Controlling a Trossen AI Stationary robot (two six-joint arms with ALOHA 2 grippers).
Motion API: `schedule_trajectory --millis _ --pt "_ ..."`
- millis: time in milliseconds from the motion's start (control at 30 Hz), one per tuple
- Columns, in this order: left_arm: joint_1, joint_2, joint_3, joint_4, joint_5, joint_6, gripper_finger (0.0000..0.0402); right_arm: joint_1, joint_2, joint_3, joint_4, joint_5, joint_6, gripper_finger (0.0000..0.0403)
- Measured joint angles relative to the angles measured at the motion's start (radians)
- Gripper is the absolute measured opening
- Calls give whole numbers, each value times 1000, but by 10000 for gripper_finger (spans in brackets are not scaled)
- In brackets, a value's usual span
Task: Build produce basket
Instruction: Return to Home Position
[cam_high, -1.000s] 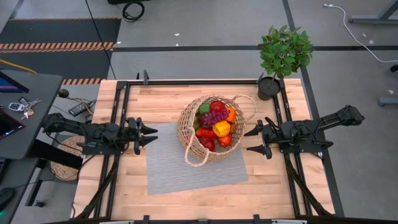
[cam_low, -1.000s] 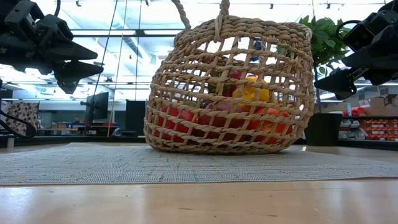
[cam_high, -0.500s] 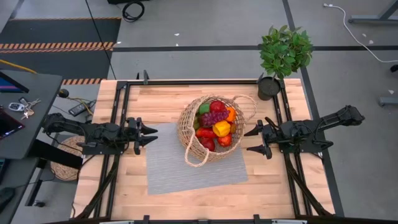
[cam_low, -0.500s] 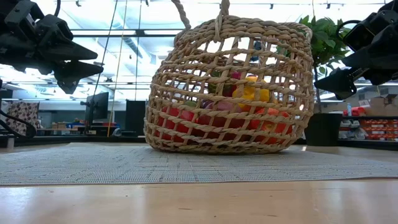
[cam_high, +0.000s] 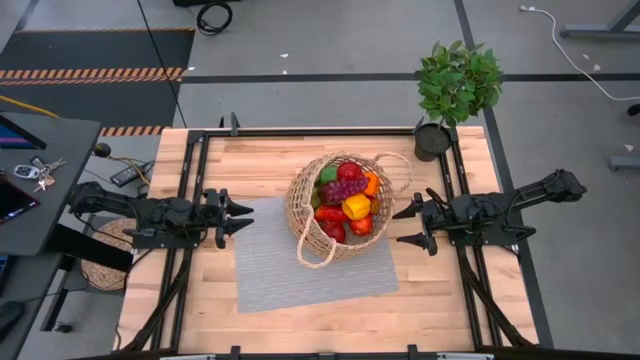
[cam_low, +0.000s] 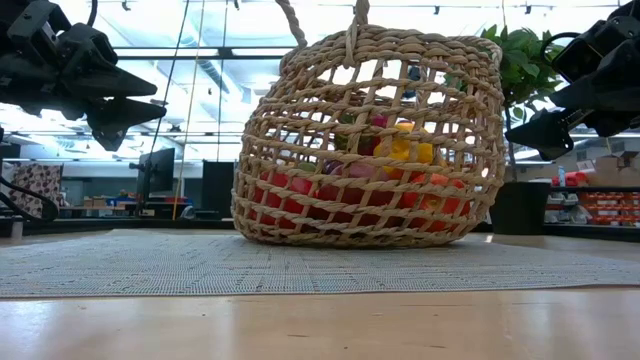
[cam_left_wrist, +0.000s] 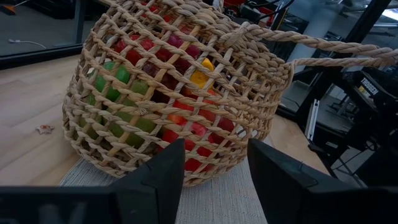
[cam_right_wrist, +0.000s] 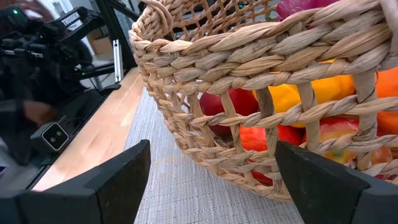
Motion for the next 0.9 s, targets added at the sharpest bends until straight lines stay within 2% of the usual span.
schedule_trajectory --millis 900 --pt "0 0 0 0 0 0 184 0 0 0 0 0 0 348"
